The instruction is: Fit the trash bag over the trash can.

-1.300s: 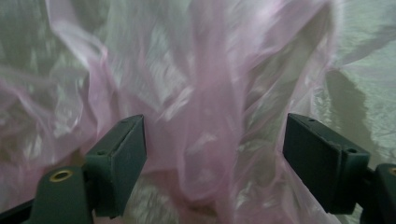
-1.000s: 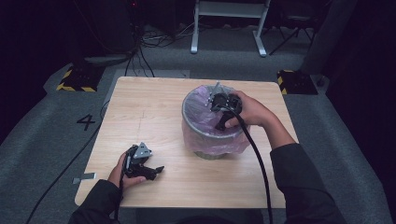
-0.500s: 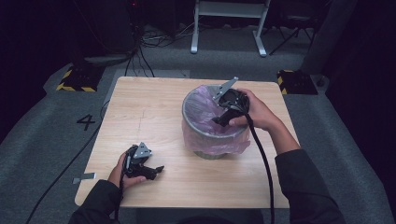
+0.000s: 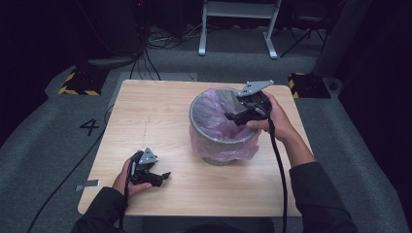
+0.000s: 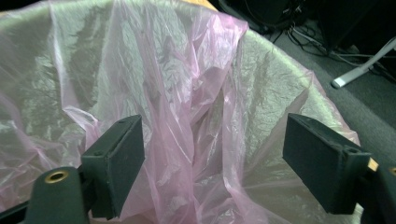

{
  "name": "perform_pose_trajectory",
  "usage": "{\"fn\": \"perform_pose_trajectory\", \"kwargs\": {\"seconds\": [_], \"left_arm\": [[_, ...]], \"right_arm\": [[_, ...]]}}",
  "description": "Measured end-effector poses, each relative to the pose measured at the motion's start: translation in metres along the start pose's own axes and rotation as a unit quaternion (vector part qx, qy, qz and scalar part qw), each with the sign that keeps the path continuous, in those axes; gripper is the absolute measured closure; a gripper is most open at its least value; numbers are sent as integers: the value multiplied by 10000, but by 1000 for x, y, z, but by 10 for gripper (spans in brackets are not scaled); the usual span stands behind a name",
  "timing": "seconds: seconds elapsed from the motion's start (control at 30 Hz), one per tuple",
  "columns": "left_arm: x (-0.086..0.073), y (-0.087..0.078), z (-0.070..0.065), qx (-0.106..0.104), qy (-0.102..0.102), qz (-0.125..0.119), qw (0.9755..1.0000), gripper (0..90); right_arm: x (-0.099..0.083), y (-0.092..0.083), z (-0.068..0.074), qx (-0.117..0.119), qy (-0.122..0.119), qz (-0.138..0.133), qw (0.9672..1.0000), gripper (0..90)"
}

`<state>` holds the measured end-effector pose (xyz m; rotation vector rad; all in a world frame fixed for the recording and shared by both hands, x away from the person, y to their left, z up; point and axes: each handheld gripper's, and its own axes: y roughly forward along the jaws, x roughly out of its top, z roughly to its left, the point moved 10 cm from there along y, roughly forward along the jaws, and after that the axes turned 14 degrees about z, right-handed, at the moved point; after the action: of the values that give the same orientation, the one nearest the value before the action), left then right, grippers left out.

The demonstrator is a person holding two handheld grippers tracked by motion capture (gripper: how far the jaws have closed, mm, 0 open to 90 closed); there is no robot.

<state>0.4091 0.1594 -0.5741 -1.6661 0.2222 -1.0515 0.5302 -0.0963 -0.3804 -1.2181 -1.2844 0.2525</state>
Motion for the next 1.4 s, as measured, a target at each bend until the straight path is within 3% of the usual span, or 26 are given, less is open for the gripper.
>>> {"fn": "perform_pose_trajectory", "kwargs": {"seconds": [0.4, 0.83, 1.0, 1.4], "left_arm": [[0, 0, 0, 11, 11, 2, 10000, 150], [0, 0, 0, 6, -2, 0, 10000, 151], [0, 0, 0, 7, 1, -1, 10000, 150], [0, 0, 0, 8, -1, 4, 10000, 150]], "right_arm": [[3, -14, 1, -140, 24, -330, 9994, 197], [1, -36, 2, -104, 340, -745, 9966, 168], [-5, -42, 0, -188, 424, -765, 9960, 162], [-28, -58, -4, -139, 541, -884, 9945, 165]]}}
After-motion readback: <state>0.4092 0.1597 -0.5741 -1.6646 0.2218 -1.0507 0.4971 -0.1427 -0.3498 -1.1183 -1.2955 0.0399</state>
